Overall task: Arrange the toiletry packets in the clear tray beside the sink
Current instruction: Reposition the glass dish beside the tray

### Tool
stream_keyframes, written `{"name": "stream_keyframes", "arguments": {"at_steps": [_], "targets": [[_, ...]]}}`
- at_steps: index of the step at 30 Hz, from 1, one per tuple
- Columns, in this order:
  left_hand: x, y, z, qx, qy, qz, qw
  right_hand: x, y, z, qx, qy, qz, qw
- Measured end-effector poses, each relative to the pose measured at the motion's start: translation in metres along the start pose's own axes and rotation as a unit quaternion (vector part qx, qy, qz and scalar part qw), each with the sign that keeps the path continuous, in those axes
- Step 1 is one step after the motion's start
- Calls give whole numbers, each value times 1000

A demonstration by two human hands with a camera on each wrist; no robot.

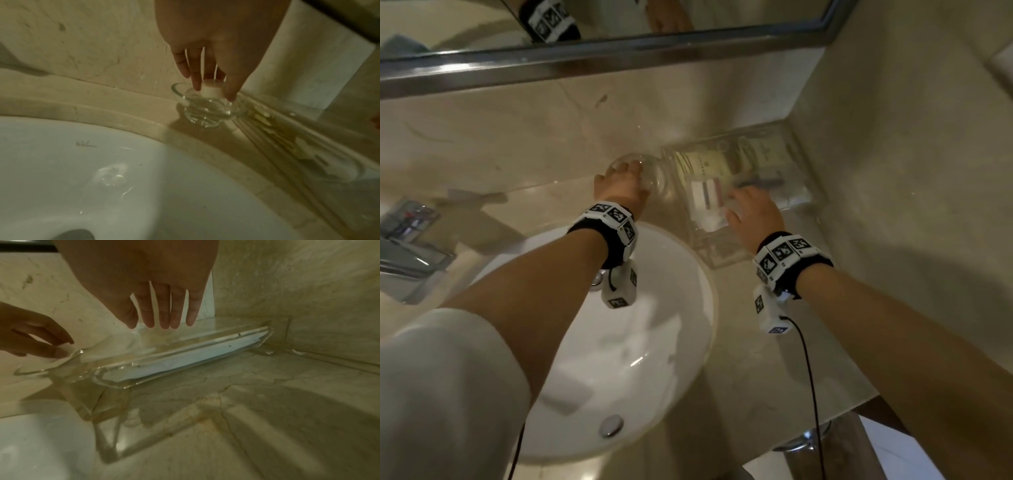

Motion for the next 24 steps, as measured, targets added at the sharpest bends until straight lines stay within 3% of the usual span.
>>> {"name": "stream_keyframes", "arguments": {"at_steps": [7, 11, 15, 18, 20, 24], "targets": [[4, -10, 2, 9, 12, 7, 1000, -2, 0, 11, -2, 12, -17, 1000], [-5, -7, 1, -20, 25, 83, 996, -5, 1, 14, -7, 22, -23, 999], [-15, -9, -12, -92, 95, 128, 983, -6, 1, 14, -10, 31, -32, 999], [-18, -12, -19, -192, 162, 82, 964, -7, 2, 15, -4, 32, -27, 999], [-20, -14, -22, -273, 225, 20, 935, -8, 2, 16, -8, 33, -26, 999], [-21, -19, -32, -316, 300, -36, 899, -9, 3, 14, -10, 30, -29, 999]]}}
Point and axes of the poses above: each hand's wrist, its own x-axis towards the middle knuckle, its own y-axis out of the back of the hand, z = x × y, the point moved 5 cm from there along x, towards the middle knuckle, and after that the axes turned 3 degrees about y, right-handed, at the moved point
